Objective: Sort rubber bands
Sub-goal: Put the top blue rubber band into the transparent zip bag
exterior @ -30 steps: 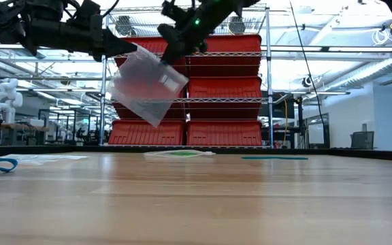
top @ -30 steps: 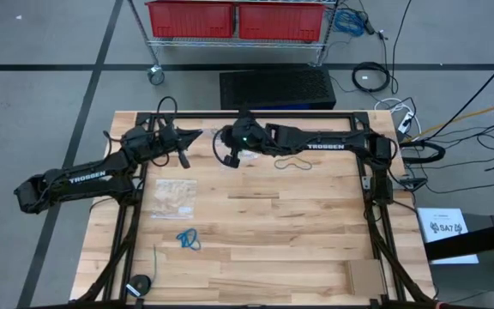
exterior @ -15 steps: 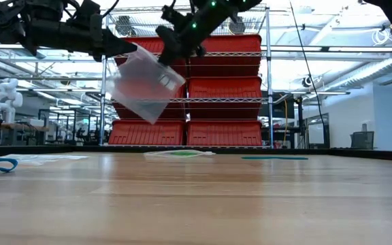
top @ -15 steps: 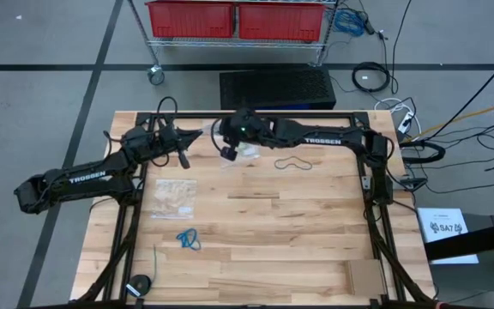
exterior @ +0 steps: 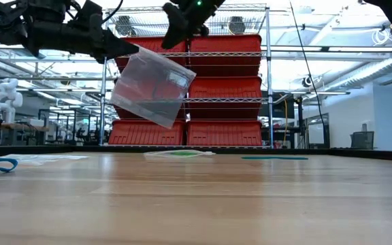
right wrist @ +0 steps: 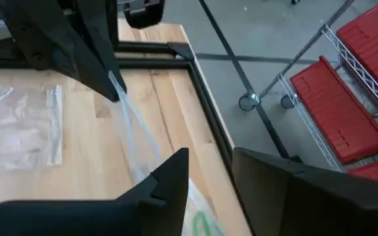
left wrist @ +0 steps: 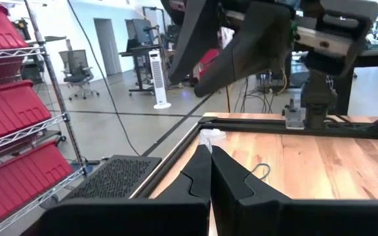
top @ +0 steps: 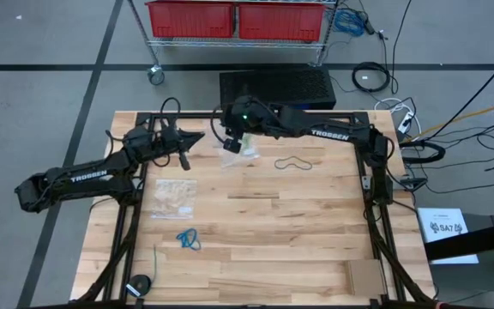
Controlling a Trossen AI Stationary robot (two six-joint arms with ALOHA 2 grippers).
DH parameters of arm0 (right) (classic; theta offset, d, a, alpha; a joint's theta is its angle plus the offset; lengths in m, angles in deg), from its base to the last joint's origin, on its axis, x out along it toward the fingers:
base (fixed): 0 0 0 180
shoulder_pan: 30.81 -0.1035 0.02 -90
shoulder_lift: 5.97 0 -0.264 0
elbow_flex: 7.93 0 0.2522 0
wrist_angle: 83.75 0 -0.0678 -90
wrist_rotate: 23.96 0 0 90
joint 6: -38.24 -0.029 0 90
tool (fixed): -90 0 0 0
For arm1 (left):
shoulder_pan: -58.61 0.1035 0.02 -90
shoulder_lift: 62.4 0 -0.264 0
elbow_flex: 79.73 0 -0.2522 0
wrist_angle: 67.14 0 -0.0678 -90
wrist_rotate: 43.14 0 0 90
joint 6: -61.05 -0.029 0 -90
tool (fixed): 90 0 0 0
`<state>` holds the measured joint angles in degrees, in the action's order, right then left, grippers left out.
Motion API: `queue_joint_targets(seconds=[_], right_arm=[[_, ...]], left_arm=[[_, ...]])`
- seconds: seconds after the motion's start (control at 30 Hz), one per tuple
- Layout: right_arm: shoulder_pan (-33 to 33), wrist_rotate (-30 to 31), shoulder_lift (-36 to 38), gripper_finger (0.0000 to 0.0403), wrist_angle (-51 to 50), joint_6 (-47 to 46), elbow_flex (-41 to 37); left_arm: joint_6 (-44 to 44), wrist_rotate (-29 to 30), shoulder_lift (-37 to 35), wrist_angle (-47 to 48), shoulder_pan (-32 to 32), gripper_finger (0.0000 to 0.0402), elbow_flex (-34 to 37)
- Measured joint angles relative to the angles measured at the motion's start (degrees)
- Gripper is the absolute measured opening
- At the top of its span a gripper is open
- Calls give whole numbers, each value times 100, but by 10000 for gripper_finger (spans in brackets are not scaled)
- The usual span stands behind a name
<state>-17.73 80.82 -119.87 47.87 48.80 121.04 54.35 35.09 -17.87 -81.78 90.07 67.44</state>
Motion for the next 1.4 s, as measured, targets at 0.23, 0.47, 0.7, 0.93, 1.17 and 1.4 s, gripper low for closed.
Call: queue_joint_targets(seconds=[0.23, 0.47, 0.7, 0.93, 1.17, 1.4], right_arm=[[54, -343, 28, 82, -2798, -151, 419], [75, -1379, 303, 76, -3808, -564, -886], [356, -1203, 1197, 105, -2150, -501, -3813], [660, -733, 1302, 171, -460, -480, -5459], [987, -62, 1315, 204, 259, -308, -5854], [1412, -777, 1339, 201, 505, -240, -5991]], left_arm=[[0, 0, 10, -5, 0, 0, 0], [-9, 2, -132, 98, 0, 0, 0], [-48, 12, -202, 192, 2, 0, 0], [-119, 171, -202, 196, 2, 0, 0], [-122, 262, -202, 194, 4, 0, 0], [-129, 262, -202, 196, 4, 0, 0]])
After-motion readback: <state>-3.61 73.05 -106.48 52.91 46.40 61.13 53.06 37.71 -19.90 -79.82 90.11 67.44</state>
